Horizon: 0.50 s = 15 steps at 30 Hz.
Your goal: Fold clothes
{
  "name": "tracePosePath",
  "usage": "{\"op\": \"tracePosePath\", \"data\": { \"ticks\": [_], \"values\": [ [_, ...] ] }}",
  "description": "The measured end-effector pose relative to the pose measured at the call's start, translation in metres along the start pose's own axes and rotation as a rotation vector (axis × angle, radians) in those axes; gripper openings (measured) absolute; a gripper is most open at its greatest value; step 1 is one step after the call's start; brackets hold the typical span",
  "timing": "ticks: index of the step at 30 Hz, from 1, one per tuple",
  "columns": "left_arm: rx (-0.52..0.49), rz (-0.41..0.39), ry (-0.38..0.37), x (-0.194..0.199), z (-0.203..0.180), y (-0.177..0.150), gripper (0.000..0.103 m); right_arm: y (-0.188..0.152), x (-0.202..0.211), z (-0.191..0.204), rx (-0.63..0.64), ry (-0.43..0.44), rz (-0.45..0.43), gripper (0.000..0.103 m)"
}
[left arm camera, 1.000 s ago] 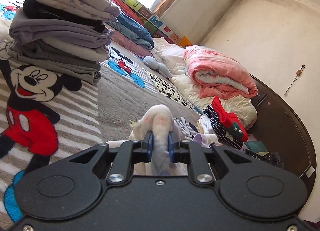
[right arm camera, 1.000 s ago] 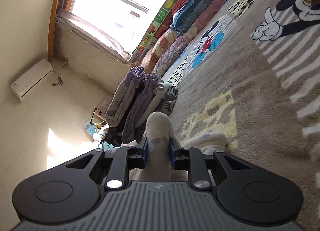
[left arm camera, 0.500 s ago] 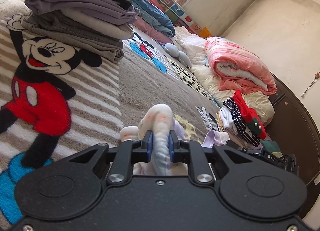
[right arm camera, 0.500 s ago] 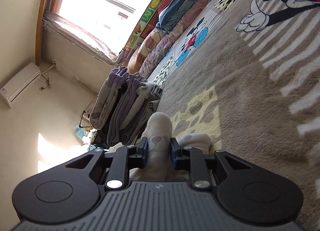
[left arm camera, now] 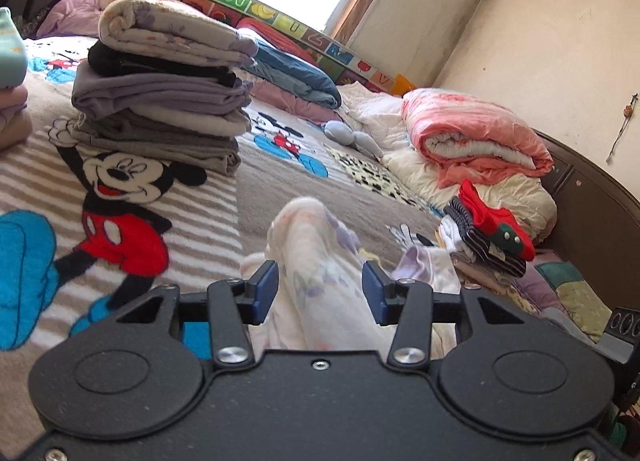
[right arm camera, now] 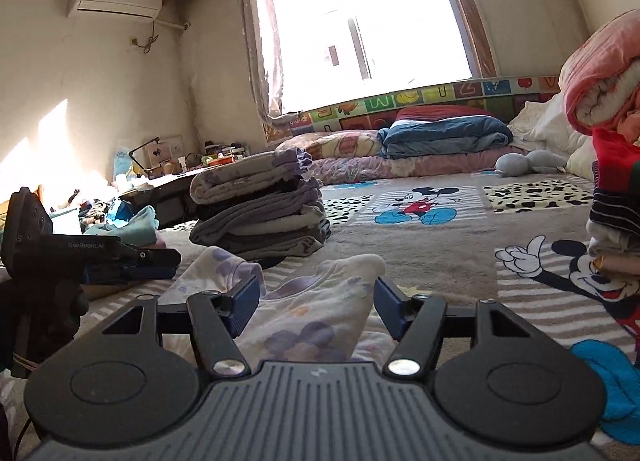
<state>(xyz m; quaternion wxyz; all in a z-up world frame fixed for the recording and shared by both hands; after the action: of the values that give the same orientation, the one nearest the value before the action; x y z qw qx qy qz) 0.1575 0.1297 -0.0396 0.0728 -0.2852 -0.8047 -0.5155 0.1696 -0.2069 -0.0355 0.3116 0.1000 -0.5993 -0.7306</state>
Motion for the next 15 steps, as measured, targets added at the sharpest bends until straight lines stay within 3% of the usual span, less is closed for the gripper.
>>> {"op": "tracePosePath", "data": {
  "ticks": [2, 4, 7, 8, 9, 12, 15],
  "values": [
    [0.008, 0.052, 0.004, -0.004, -0.001, -0.01, 0.044, -0.008, 0.002, 0.003, -0.025, -0.014, 0.004, 0.064],
    [0.091, 0.067, -0.037, -0.011, 0.007, -0.016, 0.042, -0.015, -0.001, 0.01, 0.018, -0.021, 0.034, 0.059],
    [0.095, 0.035, -0.071, -0.016, 0.008, -0.016, 0.02, -0.026, -0.013, -0.01, -0.159, -0.017, 0.098, 0.058],
    [0.099, 0.007, -0.103, -0.014, 0.008, -0.014, 0.017, -0.029, -0.014, -0.017, -0.224, 0.022, 0.097, 0.053],
    [0.105, -0.026, -0.14, -0.012, 0.008, -0.012, 0.015, -0.03, -0.012, -0.017, -0.231, 0.032, 0.082, 0.038],
    [0.143, -0.016, -0.134, -0.017, 0.015, -0.013, 0.014, -0.03, -0.007, -0.013, -0.229, 0.054, 0.031, 0.025],
    [0.183, 0.001, -0.12, -0.022, 0.023, -0.015, 0.017, -0.032, -0.017, -0.017, -0.236, 0.045, 0.053, 0.024]
  ]
}}
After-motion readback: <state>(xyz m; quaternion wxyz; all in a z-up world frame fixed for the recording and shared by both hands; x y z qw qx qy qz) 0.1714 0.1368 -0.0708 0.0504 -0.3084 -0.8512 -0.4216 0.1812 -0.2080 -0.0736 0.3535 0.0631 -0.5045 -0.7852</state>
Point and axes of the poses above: each gripper's, at about its wrist camera, not at the fingertips, and x roughly against the way its jaws point, z to its left, y to its top, the point moved 2 cm from there along -x, roughly the way its jaws point
